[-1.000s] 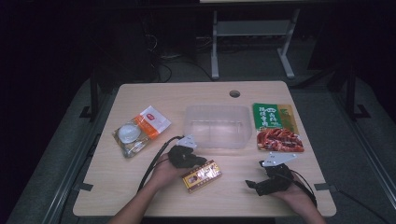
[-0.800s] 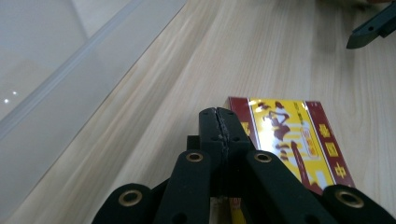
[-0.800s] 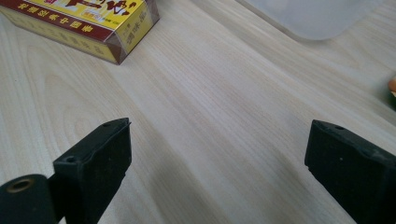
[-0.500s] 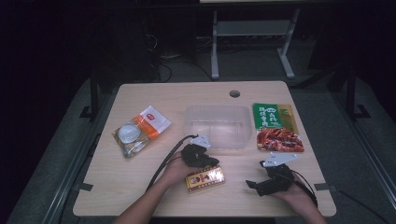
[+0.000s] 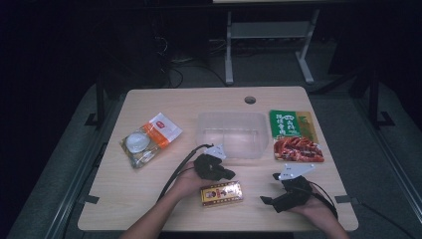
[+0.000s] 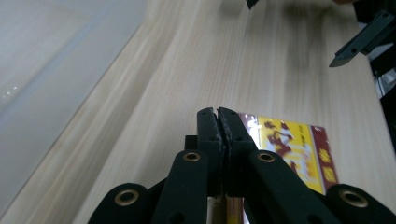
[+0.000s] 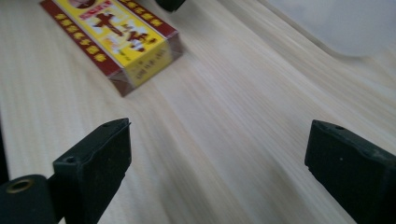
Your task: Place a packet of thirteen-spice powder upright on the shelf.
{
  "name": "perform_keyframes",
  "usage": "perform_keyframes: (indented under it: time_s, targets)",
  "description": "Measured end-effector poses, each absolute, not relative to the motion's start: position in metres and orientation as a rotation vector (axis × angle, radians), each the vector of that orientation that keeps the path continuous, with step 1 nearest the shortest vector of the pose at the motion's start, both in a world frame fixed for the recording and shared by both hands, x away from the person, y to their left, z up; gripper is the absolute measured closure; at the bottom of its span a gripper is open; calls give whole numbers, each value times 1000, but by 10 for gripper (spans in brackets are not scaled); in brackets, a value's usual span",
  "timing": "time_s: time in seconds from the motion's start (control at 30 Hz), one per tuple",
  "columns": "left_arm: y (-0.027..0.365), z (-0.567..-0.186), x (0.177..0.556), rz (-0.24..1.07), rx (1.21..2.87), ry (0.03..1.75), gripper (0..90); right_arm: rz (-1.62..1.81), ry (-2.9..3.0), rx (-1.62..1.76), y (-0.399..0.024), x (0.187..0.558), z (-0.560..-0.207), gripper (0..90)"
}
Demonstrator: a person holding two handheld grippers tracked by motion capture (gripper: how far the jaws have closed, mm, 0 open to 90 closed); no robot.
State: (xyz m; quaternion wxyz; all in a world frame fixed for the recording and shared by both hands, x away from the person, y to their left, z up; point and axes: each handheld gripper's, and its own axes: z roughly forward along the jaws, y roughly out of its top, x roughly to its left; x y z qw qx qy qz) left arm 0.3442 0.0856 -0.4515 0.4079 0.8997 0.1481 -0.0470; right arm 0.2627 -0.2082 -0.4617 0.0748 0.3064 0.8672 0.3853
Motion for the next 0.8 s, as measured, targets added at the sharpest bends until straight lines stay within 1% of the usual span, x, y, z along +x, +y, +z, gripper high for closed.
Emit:
perform_keyframes:
  time_s: [0.13, 0.3, 0.37, 0.43, 0.47, 0.57, 0.67, 0.73, 0.8]
  targets:
    - [107, -446, 338, -105, 2264, 412, 837, 1172, 2669, 848, -199, 265, -459, 68]
    - [134, -440, 328, -81, 2260, 446, 759, 1186, 2736, 732, -180, 268, -457, 68]
    - [146, -438, 323, -59, 2262, 462, 707, 1188, 2751, 675, -172, 268, -454, 68]
    - [154, -437, 320, -33, 2272, 471, 616, 1187, 2770, 636, -164, 271, -453, 68]
    - [160, -436, 317, -16, 2274, 474, 587, 1182, 2771, 618, -162, 272, -452, 68]
    - [174, -435, 312, -15, 2270, 482, 496, 1181, 2776, 542, -153, 278, -450, 68]
    - [187, -435, 305, -10, 2270, 475, 429, 1170, 2789, 473, -142, 284, -447, 71]
    - [193, -438, 299, 17, 2281, 468, 370, 1157, 2803, 419, -135, 289, -446, 99]
    - [199, -440, 295, 16, 2292, 472, 339, 1131, 2822, 376, -128, 292, -445, 105]
